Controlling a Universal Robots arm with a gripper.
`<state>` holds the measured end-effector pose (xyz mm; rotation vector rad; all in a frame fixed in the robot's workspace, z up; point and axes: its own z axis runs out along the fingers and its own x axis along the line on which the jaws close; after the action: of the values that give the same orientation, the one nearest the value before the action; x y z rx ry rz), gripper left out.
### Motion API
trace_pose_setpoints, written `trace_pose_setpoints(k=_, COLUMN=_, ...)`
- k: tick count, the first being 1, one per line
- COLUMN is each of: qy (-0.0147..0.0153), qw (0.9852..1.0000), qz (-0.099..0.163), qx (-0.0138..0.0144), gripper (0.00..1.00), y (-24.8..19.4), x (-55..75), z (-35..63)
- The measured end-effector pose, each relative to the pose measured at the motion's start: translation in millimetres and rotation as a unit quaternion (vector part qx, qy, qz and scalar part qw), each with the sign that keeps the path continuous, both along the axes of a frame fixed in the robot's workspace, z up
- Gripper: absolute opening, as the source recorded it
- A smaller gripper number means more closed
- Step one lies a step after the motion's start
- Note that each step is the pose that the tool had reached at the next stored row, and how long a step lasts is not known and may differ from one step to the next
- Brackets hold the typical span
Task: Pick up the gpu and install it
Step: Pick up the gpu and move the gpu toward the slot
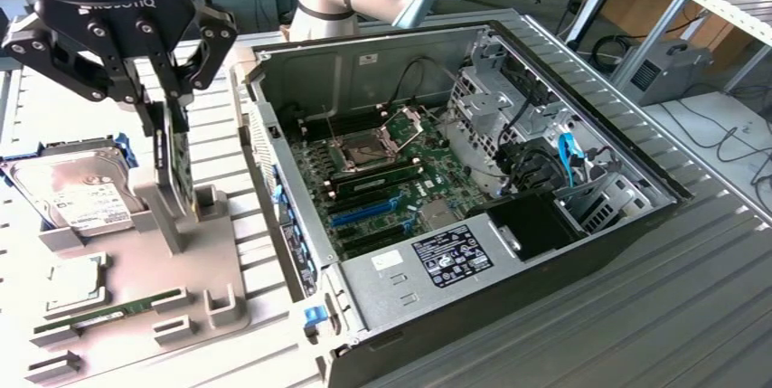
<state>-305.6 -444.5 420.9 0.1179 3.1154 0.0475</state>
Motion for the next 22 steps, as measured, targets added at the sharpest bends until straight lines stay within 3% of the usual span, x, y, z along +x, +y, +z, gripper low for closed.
trace_pose_setpoints(k=22, qy=0.0000, qw=1.0000, qz=0.000, qx=0.0000, gripper=0.26, y=0.0, x=0.0, z=12.7)
